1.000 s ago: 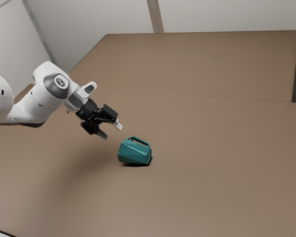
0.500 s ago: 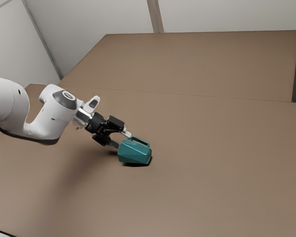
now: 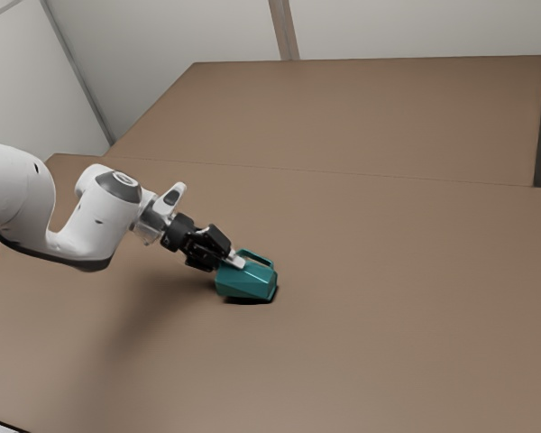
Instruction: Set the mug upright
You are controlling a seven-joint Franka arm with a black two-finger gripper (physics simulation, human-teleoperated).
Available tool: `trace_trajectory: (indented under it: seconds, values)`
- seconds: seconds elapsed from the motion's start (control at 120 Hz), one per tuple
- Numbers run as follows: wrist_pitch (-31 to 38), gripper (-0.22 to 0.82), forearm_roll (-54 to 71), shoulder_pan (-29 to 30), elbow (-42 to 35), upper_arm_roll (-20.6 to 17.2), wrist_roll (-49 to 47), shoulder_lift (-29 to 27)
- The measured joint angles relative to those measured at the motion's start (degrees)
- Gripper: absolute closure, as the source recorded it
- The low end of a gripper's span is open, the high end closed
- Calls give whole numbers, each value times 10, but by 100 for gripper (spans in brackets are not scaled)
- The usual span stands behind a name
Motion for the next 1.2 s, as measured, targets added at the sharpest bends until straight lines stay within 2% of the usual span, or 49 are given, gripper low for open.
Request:
trace_trajectory:
  seconds: [0.192,0.375,0.567,0.675,0.883,1.042,1.2]
  values:
    - [-13,71,-4,0,8,-1,16,-8]
    - [-22,75,-5,0,8,-1,26,-26]
    - [-33,77,18,-1,18,-2,19,-93]
    - [-36,77,114,1,63,-9,-10,-102]
    - [-39,78,372,-2,151,-29,-88,-101]
    - [-22,78,515,5,158,-61,-154,-99]
    - [7,78,568,-13,141,-69,-209,-87]
